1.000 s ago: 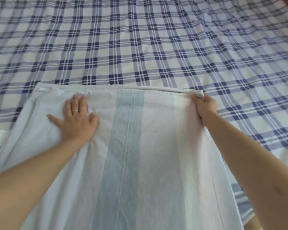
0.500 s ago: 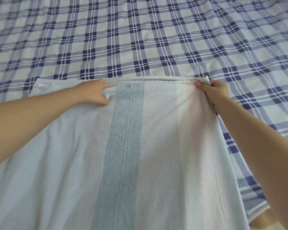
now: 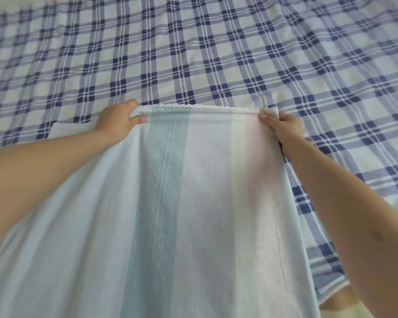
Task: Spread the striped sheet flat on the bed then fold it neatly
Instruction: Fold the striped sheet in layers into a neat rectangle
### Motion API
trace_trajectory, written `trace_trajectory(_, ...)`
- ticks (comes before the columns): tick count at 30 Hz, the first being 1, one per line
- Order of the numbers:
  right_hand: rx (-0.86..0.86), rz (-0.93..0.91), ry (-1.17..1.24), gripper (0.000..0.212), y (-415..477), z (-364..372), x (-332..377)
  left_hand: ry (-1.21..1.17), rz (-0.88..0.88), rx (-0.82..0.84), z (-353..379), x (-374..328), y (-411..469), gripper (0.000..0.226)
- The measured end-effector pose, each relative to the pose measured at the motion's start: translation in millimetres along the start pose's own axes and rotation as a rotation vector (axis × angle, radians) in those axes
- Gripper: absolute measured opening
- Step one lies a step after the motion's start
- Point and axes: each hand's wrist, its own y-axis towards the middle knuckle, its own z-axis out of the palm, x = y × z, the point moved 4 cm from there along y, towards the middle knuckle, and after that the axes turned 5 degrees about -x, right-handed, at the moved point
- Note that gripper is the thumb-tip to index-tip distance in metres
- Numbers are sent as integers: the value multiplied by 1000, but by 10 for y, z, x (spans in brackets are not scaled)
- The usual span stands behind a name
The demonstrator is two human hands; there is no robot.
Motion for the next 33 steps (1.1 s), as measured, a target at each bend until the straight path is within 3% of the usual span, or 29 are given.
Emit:
trace_trajectory(2,-23,12,-3,23,19,-10,-2,117,-124,87,203,58,23,49)
trace_trajectory(4,-34,7,-7,18,64,-1,8,261,-189,-6,310,-7,-44,55)
trace_trajectory(6,-28,3,-18,15,89,13,14,209,-96,-195,331,-227,-311,55)
trace_trajectory(7,-20,7,-35,15,91,9,9,142,-10,-201,433,-336,-525,57)
trace_trajectory(9,-27,31,-42,16,112,0,-3,128,99,-97,632,-472,-957,62)
trace_trajectory(11,-70,48,-51,28,102,-10,13,191,23,-1,790,-427,-1220,68)
trace_trajectory(14,-160,95,-79,37,63,14,65,205,-65,10,845,-341,-1185,73)
trace_trajectory(16,-243,72,-183,34,5,51,119,217,-36,22,863,-364,-1138,75)
trace_trajectory(18,-394,-35,-527,17,-133,129,264,222,-30,11,859,-354,-1157,76)
trace_trajectory(19,-470,-130,-693,37,-218,237,342,225,-40,5,847,-351,-1159,76)
trace_trajectory(20,-520,-225,-769,61,-387,393,408,229,-45,5,833,-359,-1159,76)
trace_trajectory(21,-526,-353,-756,73,-596,596,457,239,-44,15,824,-364,-1162,76)
trace_trajectory(23,-363,-535,-662,70,-1044,1120,419,249,-43,61,835,-412,-1156,72)
trace_trajectory(25,-59,-549,-721,59,-1465,1702,174,232,-8,78,804,-337,-1144,67)
trace_trajectory(26,5,-519,-767,55,-1553,1863,-7,209,65,95,761,-306,-1070,64)
trace_trajectory(28,-36,-501,-857,56,-1626,2031,-269,110,246,157,578,-19,-908,63)
trace_trajectory(30,-135,-533,-910,55,-1597,2094,-361,68,326,93,350,479,-828,60)
trace_trajectory(31,-166,-546,-929,56,-1547,2100,-363,56,282,17,224,735,-806,56)
trace_trajectory(33,-165,-540,-952,57,-1539,2148,-393,2,24,-170,-11,1323,-903,52)
